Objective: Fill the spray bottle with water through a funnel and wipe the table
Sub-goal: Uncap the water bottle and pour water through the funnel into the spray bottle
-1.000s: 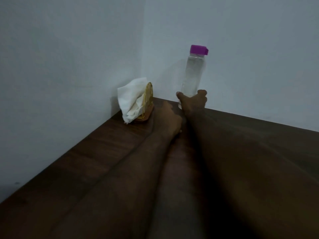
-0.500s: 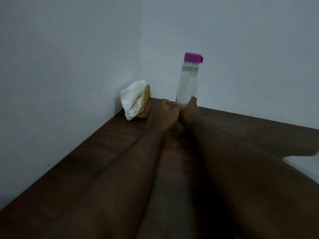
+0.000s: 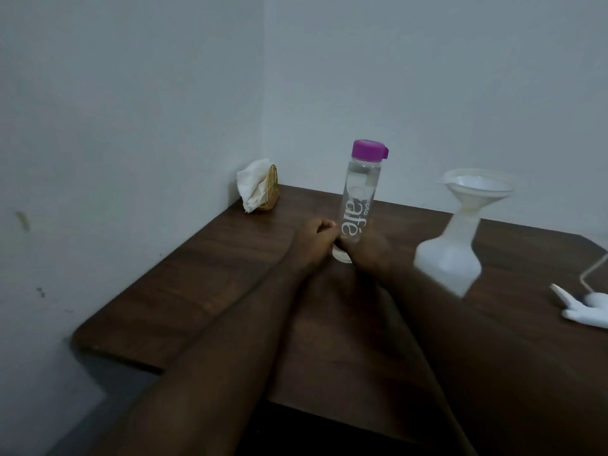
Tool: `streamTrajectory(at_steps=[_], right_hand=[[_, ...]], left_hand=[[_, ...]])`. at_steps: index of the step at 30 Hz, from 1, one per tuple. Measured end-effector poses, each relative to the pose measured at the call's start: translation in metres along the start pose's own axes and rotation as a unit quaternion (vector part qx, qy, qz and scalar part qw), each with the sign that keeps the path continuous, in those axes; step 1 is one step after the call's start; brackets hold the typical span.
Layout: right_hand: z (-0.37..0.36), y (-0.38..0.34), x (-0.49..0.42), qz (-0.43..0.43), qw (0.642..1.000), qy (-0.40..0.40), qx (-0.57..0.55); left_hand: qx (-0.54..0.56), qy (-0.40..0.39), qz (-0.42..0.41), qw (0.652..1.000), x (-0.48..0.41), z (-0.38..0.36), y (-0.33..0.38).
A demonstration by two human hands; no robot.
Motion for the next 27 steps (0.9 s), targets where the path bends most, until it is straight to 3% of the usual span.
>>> streamTrajectory(at_steps=[11, 17, 19, 27], right_hand=[[0.056, 0.002, 0.103, 0.036, 0.994, -0.043, -0.091], [0.087, -0.024, 0.097, 0.040, 0.977, 0.045, -0.206], [0.097, -0.041, 0.090, 0.056, 0.966, 0.042, -0.249], [0.095, -0.059, 0.055, 0.088, 0.950, -0.037, -0.298]], left_hand=[[-0.050, -0.069, -0.039, 0.996, 0.066, -0.031, 0.032], [0.045, 0.004, -0.090, 0.995, 0.051, -0.012, 0.099], [0.061, 0.002, -0.127, 0.990, 0.043, -0.007, 0.131], [-0.054, -0.139, -0.171, 0.974, 0.028, -0.022, 0.186]])
Point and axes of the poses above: each hand's wrist, its own x-axis away from the middle knuckle, its own z-axis out of the back of the hand, y = z × x, the point moved 4 cm from there along -x, towards the middle knuckle, and after that the axes turned 6 degrees about -x, right-handed, at the moved point
